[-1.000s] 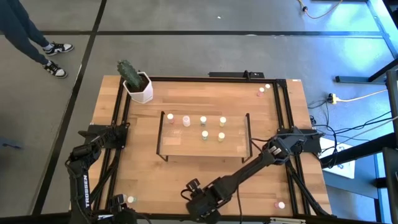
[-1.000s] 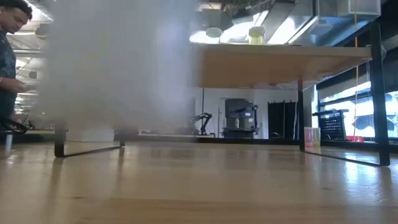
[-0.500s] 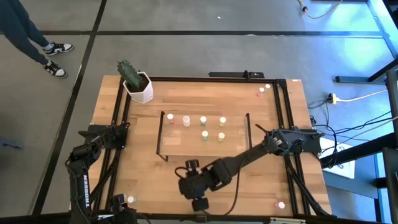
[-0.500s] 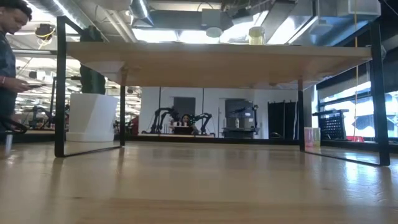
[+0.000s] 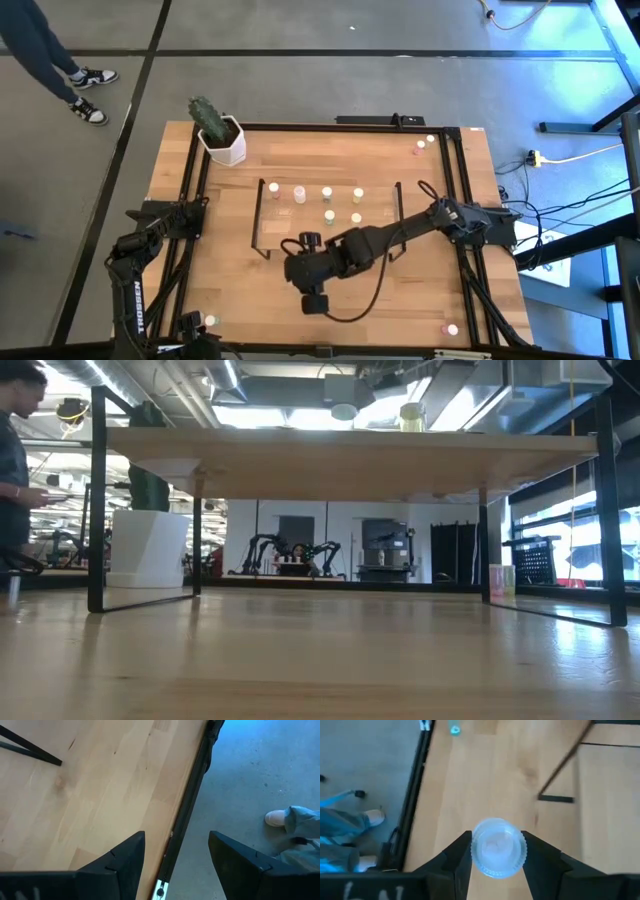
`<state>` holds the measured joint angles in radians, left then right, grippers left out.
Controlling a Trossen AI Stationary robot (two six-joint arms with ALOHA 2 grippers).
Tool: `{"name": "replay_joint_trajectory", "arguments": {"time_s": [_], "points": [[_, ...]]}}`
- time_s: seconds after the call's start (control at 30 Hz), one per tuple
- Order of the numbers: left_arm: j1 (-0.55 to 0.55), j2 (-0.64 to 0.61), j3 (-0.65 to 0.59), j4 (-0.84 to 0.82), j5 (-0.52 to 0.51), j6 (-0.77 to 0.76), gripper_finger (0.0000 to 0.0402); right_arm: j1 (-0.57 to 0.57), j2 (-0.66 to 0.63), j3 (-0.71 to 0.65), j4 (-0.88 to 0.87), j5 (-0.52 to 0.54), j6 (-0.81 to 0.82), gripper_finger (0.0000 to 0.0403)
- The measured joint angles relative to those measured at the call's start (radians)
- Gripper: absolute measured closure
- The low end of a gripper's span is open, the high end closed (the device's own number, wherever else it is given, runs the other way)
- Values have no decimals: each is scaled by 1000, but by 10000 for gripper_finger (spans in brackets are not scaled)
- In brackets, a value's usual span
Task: Pick and place medicine bottles onto shelf by color
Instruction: Put the right white pill bottle on the shelf aligned with the other white pill bottle
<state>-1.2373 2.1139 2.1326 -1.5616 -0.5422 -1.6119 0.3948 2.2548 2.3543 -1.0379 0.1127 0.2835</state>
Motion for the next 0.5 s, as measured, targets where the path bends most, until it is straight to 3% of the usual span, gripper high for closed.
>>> {"name": "replay_joint_trajectory", "arguments": {"time_s": [0.27, 0.5], "points": [[2, 0, 0, -1, -1, 0, 189, -42, -61, 1, -13, 11, -2, 252], [3, 0, 0, -1, -20, 0, 189, -88, -102, 3, -19, 122, 0, 254]]}}
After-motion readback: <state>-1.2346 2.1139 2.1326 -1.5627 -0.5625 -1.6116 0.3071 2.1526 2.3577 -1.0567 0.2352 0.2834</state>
